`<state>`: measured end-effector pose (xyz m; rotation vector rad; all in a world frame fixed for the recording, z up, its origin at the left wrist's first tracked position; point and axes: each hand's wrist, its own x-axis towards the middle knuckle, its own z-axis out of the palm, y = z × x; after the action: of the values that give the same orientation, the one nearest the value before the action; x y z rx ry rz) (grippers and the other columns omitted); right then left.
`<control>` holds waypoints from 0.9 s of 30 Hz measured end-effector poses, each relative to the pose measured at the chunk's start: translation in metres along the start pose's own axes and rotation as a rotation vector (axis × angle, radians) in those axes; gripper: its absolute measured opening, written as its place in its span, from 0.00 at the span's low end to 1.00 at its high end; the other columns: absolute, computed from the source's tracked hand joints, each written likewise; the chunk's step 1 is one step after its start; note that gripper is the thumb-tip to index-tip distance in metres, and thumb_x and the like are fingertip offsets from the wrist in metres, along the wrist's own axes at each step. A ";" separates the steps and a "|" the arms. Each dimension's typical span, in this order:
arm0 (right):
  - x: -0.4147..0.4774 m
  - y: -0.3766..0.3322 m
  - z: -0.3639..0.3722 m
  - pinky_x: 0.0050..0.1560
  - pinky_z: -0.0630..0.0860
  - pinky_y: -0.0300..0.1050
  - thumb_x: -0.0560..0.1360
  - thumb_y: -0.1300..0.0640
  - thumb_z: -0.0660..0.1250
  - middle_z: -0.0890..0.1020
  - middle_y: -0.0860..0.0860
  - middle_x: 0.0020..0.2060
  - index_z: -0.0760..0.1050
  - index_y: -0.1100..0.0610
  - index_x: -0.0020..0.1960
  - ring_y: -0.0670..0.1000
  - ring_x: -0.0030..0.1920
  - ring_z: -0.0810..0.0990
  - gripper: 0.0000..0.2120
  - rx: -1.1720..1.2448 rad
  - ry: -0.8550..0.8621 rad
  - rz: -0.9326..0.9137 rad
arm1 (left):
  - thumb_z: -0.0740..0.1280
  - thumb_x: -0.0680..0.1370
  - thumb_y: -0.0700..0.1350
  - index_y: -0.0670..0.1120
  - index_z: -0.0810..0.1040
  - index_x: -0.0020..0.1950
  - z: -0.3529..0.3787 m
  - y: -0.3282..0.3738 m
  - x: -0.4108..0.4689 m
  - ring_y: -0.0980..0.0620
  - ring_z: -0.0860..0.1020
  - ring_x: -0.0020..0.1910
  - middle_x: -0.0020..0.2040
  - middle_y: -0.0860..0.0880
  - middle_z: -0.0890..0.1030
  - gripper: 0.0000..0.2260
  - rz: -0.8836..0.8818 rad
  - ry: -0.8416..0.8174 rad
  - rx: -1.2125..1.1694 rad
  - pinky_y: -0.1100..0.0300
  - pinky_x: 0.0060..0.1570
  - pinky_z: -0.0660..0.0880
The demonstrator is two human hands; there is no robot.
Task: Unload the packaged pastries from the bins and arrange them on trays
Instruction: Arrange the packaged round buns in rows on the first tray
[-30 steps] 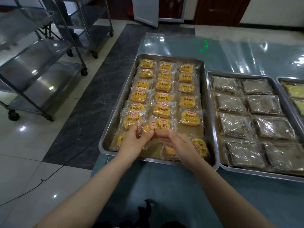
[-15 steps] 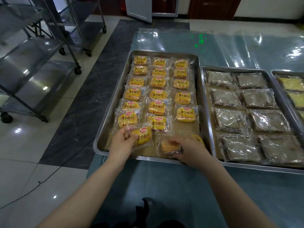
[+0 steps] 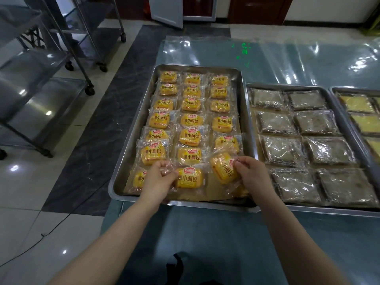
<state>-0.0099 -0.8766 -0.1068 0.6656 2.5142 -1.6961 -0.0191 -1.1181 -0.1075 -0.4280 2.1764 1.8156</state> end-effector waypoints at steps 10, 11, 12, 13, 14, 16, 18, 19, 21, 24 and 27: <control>-0.001 -0.004 -0.004 0.30 0.77 0.41 0.78 0.61 0.63 0.83 0.46 0.41 0.77 0.48 0.47 0.46 0.37 0.82 0.09 0.094 0.023 -0.011 | 0.73 0.71 0.42 0.57 0.66 0.67 0.005 -0.003 -0.004 0.57 0.77 0.53 0.62 0.56 0.74 0.29 0.192 -0.016 0.370 0.58 0.48 0.78; -0.001 -0.006 -0.005 0.29 0.79 0.46 0.78 0.61 0.62 0.83 0.47 0.40 0.77 0.48 0.46 0.50 0.37 0.82 0.09 0.106 0.020 -0.004 | 0.73 0.71 0.42 0.57 0.66 0.68 0.003 -0.003 -0.006 0.58 0.75 0.57 0.62 0.58 0.72 0.30 0.239 -0.003 0.407 0.58 0.53 0.76; -0.001 -0.008 -0.006 0.32 0.81 0.53 0.78 0.61 0.62 0.83 0.48 0.41 0.77 0.49 0.46 0.55 0.38 0.82 0.09 0.111 0.015 0.006 | 0.73 0.71 0.41 0.57 0.67 0.67 0.002 -0.002 -0.007 0.59 0.72 0.59 0.62 0.59 0.72 0.28 0.299 0.025 0.429 0.58 0.57 0.74; -0.001 -0.010 -0.007 0.35 0.81 0.58 0.78 0.61 0.61 0.83 0.49 0.41 0.77 0.50 0.47 0.59 0.39 0.82 0.09 0.108 0.010 0.013 | 0.72 0.72 0.41 0.57 0.68 0.65 0.001 0.000 -0.008 0.60 0.72 0.59 0.62 0.59 0.72 0.26 0.371 0.068 0.438 0.59 0.58 0.72; -0.001 -0.013 -0.009 0.37 0.81 0.61 0.78 0.61 0.61 0.82 0.49 0.41 0.77 0.51 0.47 0.61 0.40 0.82 0.08 0.104 0.005 0.015 | 0.70 0.73 0.40 0.58 0.69 0.63 -0.001 0.003 -0.010 0.62 0.72 0.59 0.61 0.59 0.73 0.23 0.439 0.112 0.435 0.61 0.59 0.71; -0.001 -0.017 -0.010 0.39 0.81 0.60 0.78 0.62 0.61 0.82 0.49 0.39 0.78 0.52 0.46 0.57 0.39 0.82 0.09 0.106 -0.015 0.005 | 0.68 0.74 0.40 0.59 0.71 0.60 -0.003 0.011 -0.011 0.66 0.72 0.56 0.58 0.63 0.74 0.19 0.509 0.148 0.387 0.63 0.58 0.70; -0.002 -0.023 -0.010 0.38 0.81 0.52 0.77 0.63 0.62 0.82 0.47 0.37 0.79 0.51 0.43 0.50 0.39 0.81 0.10 0.077 -0.079 -0.033 | 0.67 0.75 0.43 0.59 0.72 0.60 -0.002 0.021 -0.010 0.70 0.71 0.56 0.56 0.68 0.72 0.17 0.506 0.086 0.345 0.67 0.56 0.70; -0.004 -0.027 -0.009 0.36 0.79 0.45 0.77 0.63 0.63 0.82 0.46 0.37 0.79 0.50 0.42 0.47 0.39 0.81 0.11 0.053 -0.130 -0.054 | 0.67 0.75 0.45 0.59 0.72 0.61 0.000 0.027 -0.010 0.70 0.71 0.56 0.56 0.69 0.72 0.16 0.487 0.012 0.329 0.69 0.54 0.71; -0.006 -0.033 -0.003 0.33 0.74 0.35 0.77 0.63 0.64 0.82 0.47 0.39 0.79 0.49 0.42 0.42 0.38 0.80 0.11 0.041 -0.223 -0.081 | 0.67 0.75 0.47 0.60 0.71 0.61 0.008 0.035 -0.009 0.68 0.74 0.55 0.57 0.64 0.76 0.16 0.415 -0.192 0.265 0.70 0.53 0.73; -0.013 -0.039 0.010 0.34 0.75 0.32 0.77 0.63 0.64 0.81 0.47 0.41 0.79 0.49 0.44 0.41 0.39 0.80 0.11 0.095 -0.268 -0.097 | 0.69 0.74 0.45 0.57 0.78 0.51 0.019 0.035 -0.010 0.62 0.79 0.45 0.45 0.57 0.82 0.09 0.373 -0.276 0.254 0.65 0.47 0.77; -0.019 -0.035 0.016 0.39 0.79 0.37 0.75 0.59 0.68 0.82 0.48 0.46 0.78 0.49 0.51 0.44 0.43 0.82 0.07 0.204 -0.314 -0.083 | 0.71 0.73 0.43 0.55 0.80 0.44 0.018 0.026 -0.010 0.61 0.79 0.39 0.41 0.58 0.83 0.06 0.348 -0.158 0.190 0.68 0.37 0.75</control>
<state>-0.0090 -0.9080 -0.0772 0.2771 2.2037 -1.9283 -0.0204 -1.0957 -0.0831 0.1408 2.3933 1.7082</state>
